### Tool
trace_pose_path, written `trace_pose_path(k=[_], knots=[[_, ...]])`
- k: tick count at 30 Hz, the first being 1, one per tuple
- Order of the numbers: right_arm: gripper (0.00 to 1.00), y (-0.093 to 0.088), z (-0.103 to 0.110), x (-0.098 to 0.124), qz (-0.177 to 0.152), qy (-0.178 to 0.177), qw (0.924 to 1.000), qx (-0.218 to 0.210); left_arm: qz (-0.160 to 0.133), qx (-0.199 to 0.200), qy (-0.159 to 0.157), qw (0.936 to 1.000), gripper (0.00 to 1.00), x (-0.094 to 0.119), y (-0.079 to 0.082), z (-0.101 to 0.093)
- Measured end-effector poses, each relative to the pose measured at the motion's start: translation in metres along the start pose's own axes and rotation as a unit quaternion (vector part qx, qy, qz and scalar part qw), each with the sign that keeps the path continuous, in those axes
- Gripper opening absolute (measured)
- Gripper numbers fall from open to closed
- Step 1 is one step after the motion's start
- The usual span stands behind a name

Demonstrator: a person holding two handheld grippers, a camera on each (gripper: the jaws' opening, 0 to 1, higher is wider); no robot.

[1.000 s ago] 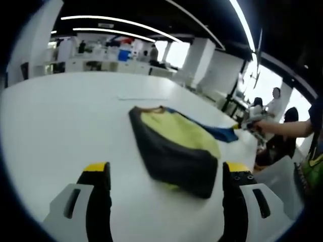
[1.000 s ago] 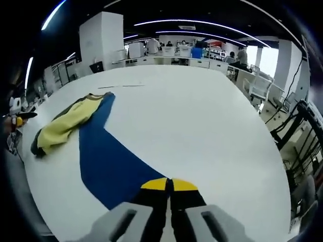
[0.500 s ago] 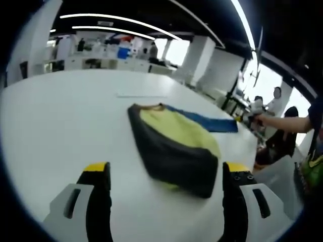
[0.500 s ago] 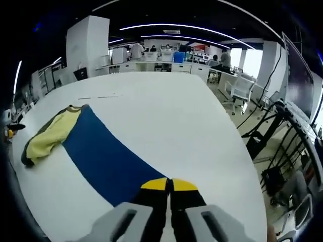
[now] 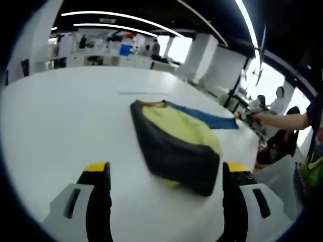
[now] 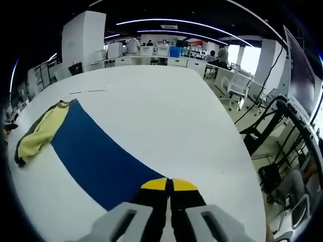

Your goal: Fold the garment on the visible template until the final outline fits inside the template.

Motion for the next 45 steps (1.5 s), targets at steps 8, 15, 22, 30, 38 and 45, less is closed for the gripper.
trace_pose_path(k=[8, 15, 22, 30, 38, 45], knots=[[0.0, -0.005, -0.001, -0.006, 0.012, -0.001, 0.9999, 0.002, 0.002, 0.003, 0.003, 1.0, 0.88, 0.0, -0.002, 0.0], [0.0, -0.011, -0.003, -0.011, 0.02, 0.0, 0.9998, 0.004, 0.003, 0.006, 0.004, 1.0, 0.88, 0.0, -0.004, 0.001], [0.0, -0.012, -0.009, -0.016, 0.021, -0.001, 0.9998, 0.001, 0.001, 0.007, 0.0, 1.0, 0.88, -0.002, -0.002, -0.001], [0.0, -0.011, 0.001, -0.008, 0.022, -0.001, 0.9997, 0.005, 0.0, 0.009, -0.003, 1.0, 0.88, -0.001, -0.004, -0.004], [0.38, -0.004, 0.014, 0.002, -0.002, 0.005, 0.9998, 0.017, -0.004, 0.01, -0.003, 0.9999, 0.88, 0.002, -0.005, -0.006], [0.65, 0.019, 0.027, 0.014, -0.082, 0.054, 0.9952, 0.004, -0.012, 0.007, -0.008, 0.9999, 0.88, 0.003, -0.003, -0.008]])
Point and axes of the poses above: the point that each gripper's makers call its tool centre point, and the gripper's own axes: x roughly backward along the fingers, z roughly to its left, y roughly out of its top, the point moved 3 cm from there along x, roughly backward along the fingers, and after that the axes turned 4 degrees about x, right-handed, at the moved point
